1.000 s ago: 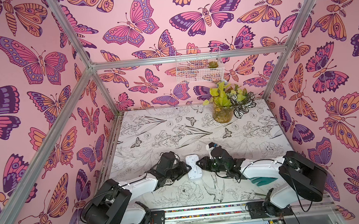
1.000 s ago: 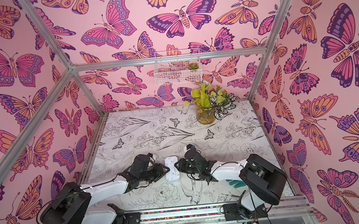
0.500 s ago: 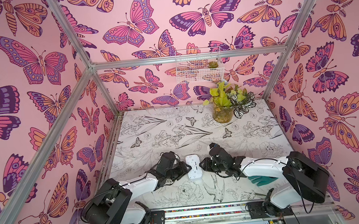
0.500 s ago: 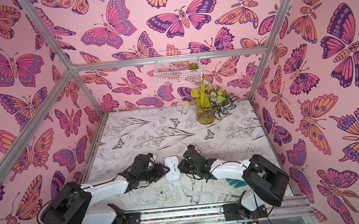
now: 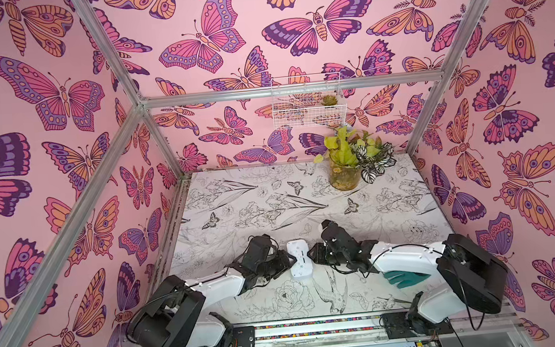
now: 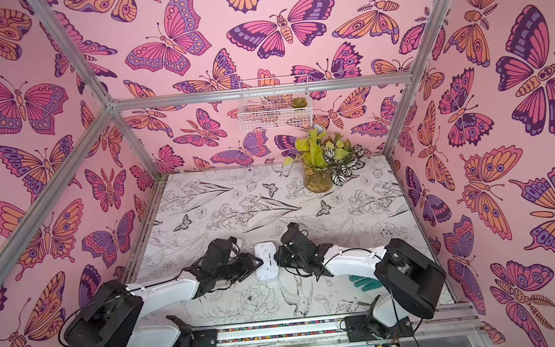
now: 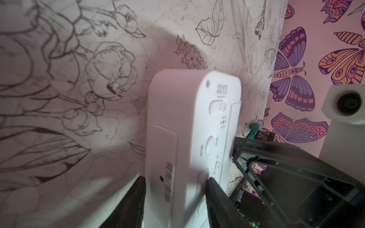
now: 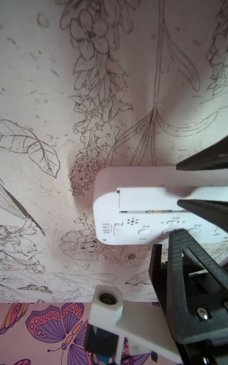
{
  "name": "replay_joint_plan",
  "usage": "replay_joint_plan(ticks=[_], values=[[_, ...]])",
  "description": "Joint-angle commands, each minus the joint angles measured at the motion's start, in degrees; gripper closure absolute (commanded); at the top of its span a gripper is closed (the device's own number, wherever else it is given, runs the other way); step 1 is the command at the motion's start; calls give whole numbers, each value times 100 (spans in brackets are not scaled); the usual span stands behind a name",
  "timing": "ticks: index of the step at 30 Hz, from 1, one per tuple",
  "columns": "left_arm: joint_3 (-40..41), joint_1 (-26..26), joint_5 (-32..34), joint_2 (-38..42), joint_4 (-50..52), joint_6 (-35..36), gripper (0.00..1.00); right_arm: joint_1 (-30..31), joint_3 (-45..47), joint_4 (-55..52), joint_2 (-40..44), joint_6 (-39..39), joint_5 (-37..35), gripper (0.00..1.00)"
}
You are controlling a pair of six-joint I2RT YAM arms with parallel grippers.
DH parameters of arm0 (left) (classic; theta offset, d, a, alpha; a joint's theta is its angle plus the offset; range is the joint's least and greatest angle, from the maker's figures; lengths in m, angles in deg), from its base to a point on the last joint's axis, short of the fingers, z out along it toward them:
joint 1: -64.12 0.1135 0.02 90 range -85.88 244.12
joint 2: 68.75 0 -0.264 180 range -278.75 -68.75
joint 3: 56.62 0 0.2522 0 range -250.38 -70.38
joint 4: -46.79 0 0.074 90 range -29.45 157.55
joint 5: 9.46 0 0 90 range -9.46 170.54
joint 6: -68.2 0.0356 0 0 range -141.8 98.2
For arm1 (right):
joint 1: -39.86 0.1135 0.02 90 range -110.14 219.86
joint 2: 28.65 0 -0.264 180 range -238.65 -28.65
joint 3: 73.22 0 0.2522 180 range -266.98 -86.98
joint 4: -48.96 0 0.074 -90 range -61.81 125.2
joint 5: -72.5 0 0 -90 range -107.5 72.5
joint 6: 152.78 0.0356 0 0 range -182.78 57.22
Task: Insert the battery into the alarm
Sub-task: Install the cover on the alarm.
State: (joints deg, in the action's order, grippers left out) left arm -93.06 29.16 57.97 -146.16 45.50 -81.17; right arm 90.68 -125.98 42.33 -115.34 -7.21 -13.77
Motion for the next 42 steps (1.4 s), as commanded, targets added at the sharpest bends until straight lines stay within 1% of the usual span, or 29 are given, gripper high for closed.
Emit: replay_joint_plan(ticks=[1,7,15,22,26,30,32,42], values=[[-51,-36,7,-97,70,110,50,106,-169,-145,-160,-78,-118,74],[-45,-37,7,-90,63,112,51,209,-269,-203,-299,-54,-180,77],[-125,-59,-55,-264,18,117,53,443,-632,-645,-613,-47,-403,80],[-217,-138,-74,-377,-15,111,54,675,-847,-677,-810,-8,-360,79],[-281,-199,-104,-450,-71,78,54,753,-951,-656,-909,94,-214,79],[-313,-249,-91,-478,-86,88,54,753,-853,-246,-893,279,3,79],[-300,-264,-90,-477,-86,80,54,746,-872,-215,-872,293,84,79],[-165,-255,13,-453,-86,64,54,581,-470,-689,-470,372,-463,77]])
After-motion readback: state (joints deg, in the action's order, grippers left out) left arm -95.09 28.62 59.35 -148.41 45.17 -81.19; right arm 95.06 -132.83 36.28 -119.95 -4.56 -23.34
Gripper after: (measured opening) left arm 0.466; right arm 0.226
